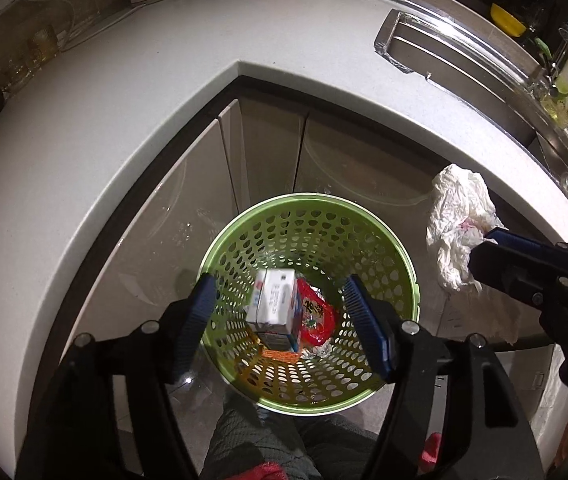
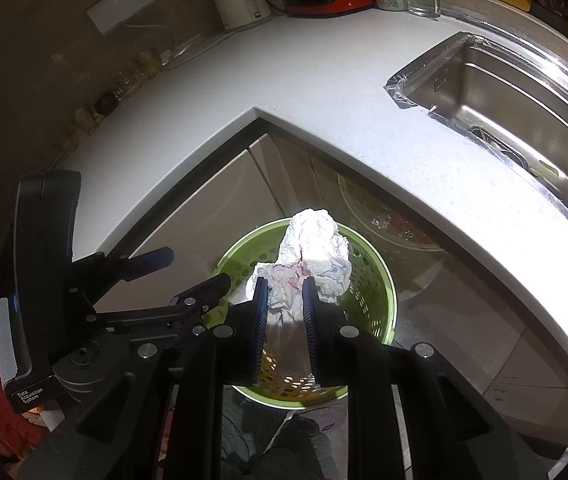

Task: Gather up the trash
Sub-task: 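Carry the milk carton and tissue over the green basket and release both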

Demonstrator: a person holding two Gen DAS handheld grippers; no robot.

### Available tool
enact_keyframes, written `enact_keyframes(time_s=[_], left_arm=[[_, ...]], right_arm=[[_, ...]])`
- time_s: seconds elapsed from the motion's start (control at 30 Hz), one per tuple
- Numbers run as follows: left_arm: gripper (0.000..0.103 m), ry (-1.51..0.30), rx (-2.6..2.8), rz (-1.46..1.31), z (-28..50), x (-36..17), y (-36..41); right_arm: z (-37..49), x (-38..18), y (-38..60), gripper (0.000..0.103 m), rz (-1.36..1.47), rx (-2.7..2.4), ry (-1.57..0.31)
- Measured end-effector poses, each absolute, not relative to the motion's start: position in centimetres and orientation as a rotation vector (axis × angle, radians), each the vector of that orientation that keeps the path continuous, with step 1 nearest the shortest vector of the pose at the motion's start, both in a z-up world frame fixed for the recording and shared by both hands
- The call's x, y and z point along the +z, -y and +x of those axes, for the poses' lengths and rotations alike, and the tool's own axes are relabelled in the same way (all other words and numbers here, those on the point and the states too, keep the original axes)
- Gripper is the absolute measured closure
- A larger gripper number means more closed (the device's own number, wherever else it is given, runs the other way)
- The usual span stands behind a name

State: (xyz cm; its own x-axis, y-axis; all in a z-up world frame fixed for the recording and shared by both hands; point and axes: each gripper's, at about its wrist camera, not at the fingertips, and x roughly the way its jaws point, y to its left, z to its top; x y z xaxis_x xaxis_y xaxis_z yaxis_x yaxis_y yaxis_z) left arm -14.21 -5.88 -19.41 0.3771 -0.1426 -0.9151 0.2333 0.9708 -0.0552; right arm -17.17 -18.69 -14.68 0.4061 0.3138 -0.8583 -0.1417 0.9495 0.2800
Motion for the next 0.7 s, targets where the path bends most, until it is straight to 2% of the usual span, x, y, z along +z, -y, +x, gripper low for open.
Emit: enact_keyframes(time_s=[0.4,0.7], left_arm=[[0.029,-1.105,-0.228,0.07,-13.2,-16.5,4.1],[0.029,-1.089,-0.202,0.039,-12.4,-15.2,2.4]], right_arm=[[-16.3,-15.2,18.1,0.083,0.142,0.28,-1.13],[-15.5,-17.5,16.7,0.083,0.116,0.298,-1.175]])
